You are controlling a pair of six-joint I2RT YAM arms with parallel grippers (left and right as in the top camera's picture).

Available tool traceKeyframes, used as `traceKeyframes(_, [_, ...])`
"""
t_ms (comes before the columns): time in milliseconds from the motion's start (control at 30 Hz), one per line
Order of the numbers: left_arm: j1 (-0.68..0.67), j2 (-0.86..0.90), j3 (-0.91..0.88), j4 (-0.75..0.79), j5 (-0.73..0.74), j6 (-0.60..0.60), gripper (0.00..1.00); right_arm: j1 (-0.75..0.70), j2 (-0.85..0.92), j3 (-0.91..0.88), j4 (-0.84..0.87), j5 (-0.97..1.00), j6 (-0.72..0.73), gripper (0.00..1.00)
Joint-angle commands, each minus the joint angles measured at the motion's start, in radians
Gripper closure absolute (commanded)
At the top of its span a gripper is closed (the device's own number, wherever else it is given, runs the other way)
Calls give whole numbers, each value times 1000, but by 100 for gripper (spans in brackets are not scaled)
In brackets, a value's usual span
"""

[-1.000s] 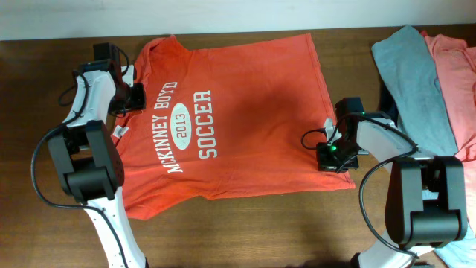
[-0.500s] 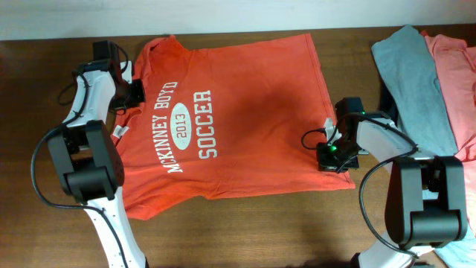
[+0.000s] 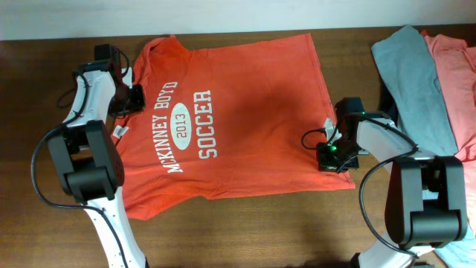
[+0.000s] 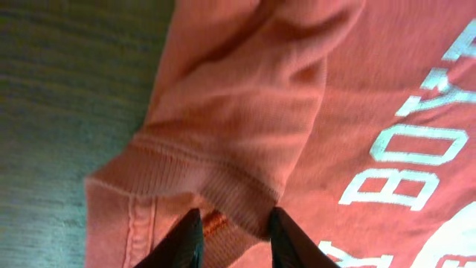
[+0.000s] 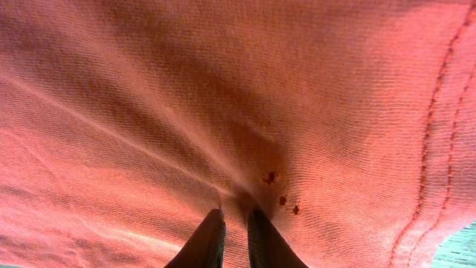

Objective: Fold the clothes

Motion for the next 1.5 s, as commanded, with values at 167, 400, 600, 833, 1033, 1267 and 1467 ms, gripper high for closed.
traceKeyframes(167, [-1,33,-3,24,6,-28,70,1,10,-26,-8,55,8,83])
traceKeyframes(400, [-1,33,-3,46,9,-39,71,1,10,-26,-8,55,8,82])
traceKeyframes(600, [-1,33,-3,71,9,-46,89,1,10,-26,-8,55,8,83])
traceKeyframes(833, [-1,33,-3,87,8,-46,100,1,10,-26,-8,56,8,82])
traceKeyframes(1033, [4,33,-3,116,-63,-54,100,1,10,-26,-8,56,8,83])
traceKeyframes(1267, [55,33,-3,148,-285,-253,99,1,10,-26,-8,56,8,83])
traceKeyframes(1467, [123,25,6,145,-54,-240,100,1,10,-26,-7,56,8,82])
